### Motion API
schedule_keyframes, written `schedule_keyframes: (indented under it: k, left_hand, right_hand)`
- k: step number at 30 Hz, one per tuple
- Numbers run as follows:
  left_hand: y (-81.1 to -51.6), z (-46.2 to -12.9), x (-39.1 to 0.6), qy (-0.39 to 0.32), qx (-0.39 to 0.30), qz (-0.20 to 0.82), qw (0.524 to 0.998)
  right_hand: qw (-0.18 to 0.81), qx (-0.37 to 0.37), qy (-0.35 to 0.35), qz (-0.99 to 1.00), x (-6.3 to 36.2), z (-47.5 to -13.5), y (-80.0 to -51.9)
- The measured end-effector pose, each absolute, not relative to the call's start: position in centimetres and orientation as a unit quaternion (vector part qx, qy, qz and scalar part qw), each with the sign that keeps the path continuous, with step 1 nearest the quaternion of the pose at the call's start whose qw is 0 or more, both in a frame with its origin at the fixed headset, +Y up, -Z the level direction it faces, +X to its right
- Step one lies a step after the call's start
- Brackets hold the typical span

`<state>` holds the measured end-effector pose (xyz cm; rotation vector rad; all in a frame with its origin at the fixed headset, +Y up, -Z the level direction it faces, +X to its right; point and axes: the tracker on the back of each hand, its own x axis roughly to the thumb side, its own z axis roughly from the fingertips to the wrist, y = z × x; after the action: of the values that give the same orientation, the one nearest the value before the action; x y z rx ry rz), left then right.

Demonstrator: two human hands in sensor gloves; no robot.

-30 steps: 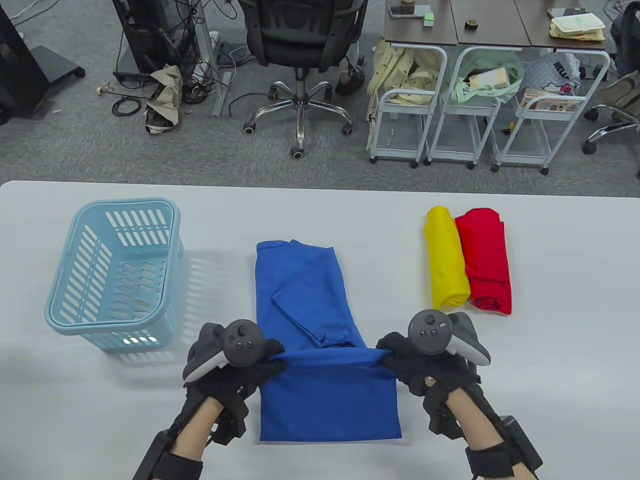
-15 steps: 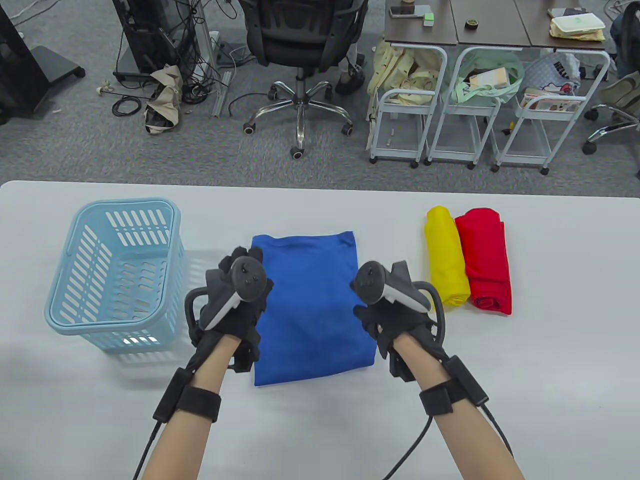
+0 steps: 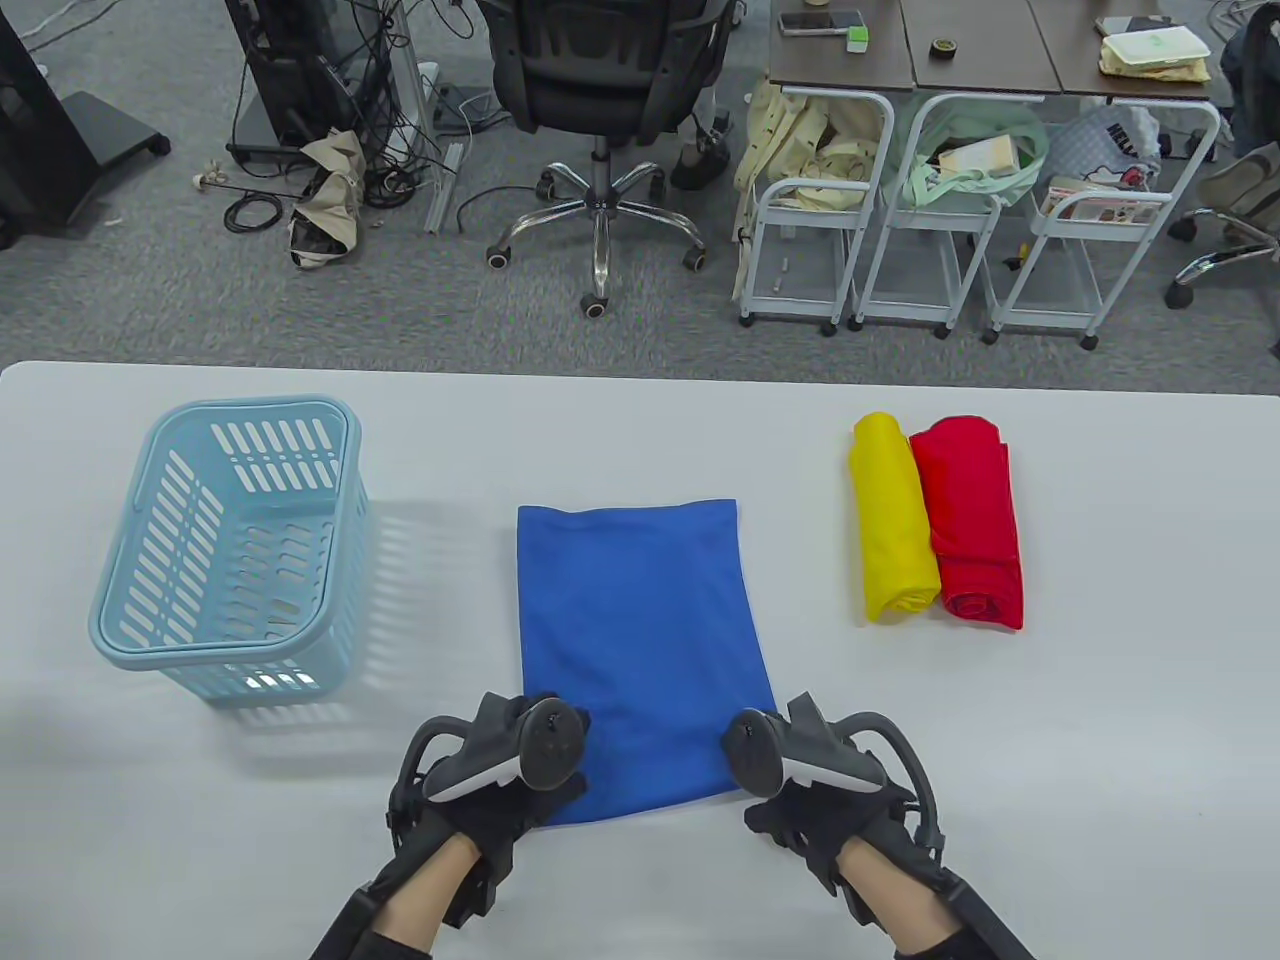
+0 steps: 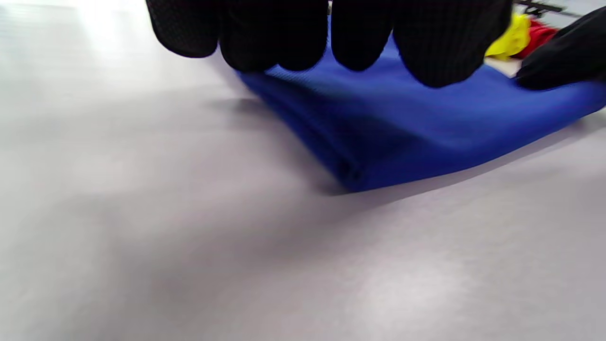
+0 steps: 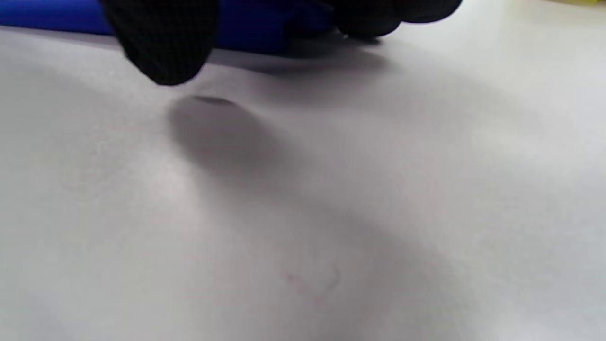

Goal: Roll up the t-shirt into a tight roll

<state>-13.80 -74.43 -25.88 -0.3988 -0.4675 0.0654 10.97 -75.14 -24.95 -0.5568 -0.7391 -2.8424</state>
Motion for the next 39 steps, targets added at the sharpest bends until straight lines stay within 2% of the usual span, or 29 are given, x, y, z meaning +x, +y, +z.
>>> schedule_keyframes:
  k: [3, 5, 7, 11, 16, 19, 22, 25, 26, 28, 30, 32, 34, 36, 37, 39]
  left_hand:
    - [-75.0, -25.6, -13.0, -0.259, -0.229, -0.009, 0.938]
    - [-75.0, -25.3, -12.7, -0.268, -0.219, -0.060, 0.936]
    - [-75.0, -25.1, -12.5, -0.267, -0.226, -0.080, 0.933]
    - [-75.1, -25.1, -12.5, -0.260, -0.194, -0.124, 0.938]
    - [-74.5, -25.6, -12.9, -0.253, -0.152, -0.087, 0.952]
    - [-74.2, -26.0, -13.9, -0.257, -0.185, -0.001, 0.949]
    - [-74.1, -26.5, -15.5, -0.254, -0.251, 0.123, 0.926]
    - [-74.1, -27.1, -16.6, -0.245, -0.262, 0.192, 0.913]
    - [-74.2, -27.2, -16.6, -0.227, -0.256, 0.185, 0.921]
    - [-74.4, -27.2, -16.1, -0.207, -0.205, 0.055, 0.955]
    - [-74.3, -27.0, -15.8, -0.184, -0.171, -0.049, 0.967]
    - [-73.5, -26.5, -15.6, -0.163, -0.117, -0.090, 0.976]
    - [-72.3, -26.0, -15.5, -0.165, -0.073, -0.075, 0.981]
    - [-71.9, -25.5, -15.2, -0.201, -0.072, -0.020, 0.977]
    - [-72.1, -25.3, -14.8, -0.244, -0.098, 0.024, 0.965]
    - [-73.3, -25.2, -14.0, -0.271, -0.155, 0.062, 0.948]
  right_hand:
    - [0.098, -0.195, -0.227, -0.949, 10.7, -25.1, -75.3]
    - [0.076, -0.187, -0.231, -0.952, 10.8, -25.2, -75.4]
    - [0.088, -0.191, -0.214, -0.954, 10.8, -25.4, -75.3]
    - [0.073, -0.189, -0.209, -0.957, 11.0, -25.5, -74.9]
    - [0.037, -0.183, -0.219, -0.958, 12.0, -25.9, -74.6]
    - [0.009, -0.188, -0.238, -0.953, 12.8, -26.2, -74.4]
    - [-0.107, -0.191, -0.288, -0.932, 14.7, -26.6, -74.0]
    - [-0.149, -0.160, -0.308, -0.926, 15.6, -27.0, -74.2]
    - [-0.136, -0.155, -0.306, -0.929, 15.5, -27.1, -74.5]
    - [-0.101, -0.137, -0.314, -0.934, 15.0, -27.2, -75.5]
    - [-0.103, -0.128, -0.308, -0.937, 14.8, -27.3, -75.4]
    - [-0.101, -0.128, -0.310, -0.937, 14.8, -27.3, -75.5]
    - [-0.106, -0.124, -0.312, -0.936, 14.9, -27.3, -75.5]
    - [-0.105, -0.125, -0.311, -0.936, 14.9, -27.3, -75.5]
    - [-0.104, -0.124, -0.311, -0.937, 14.9, -27.3, -75.5]
    - [-0.099, -0.112, -0.307, -0.940, 14.9, -27.2, -75.4]
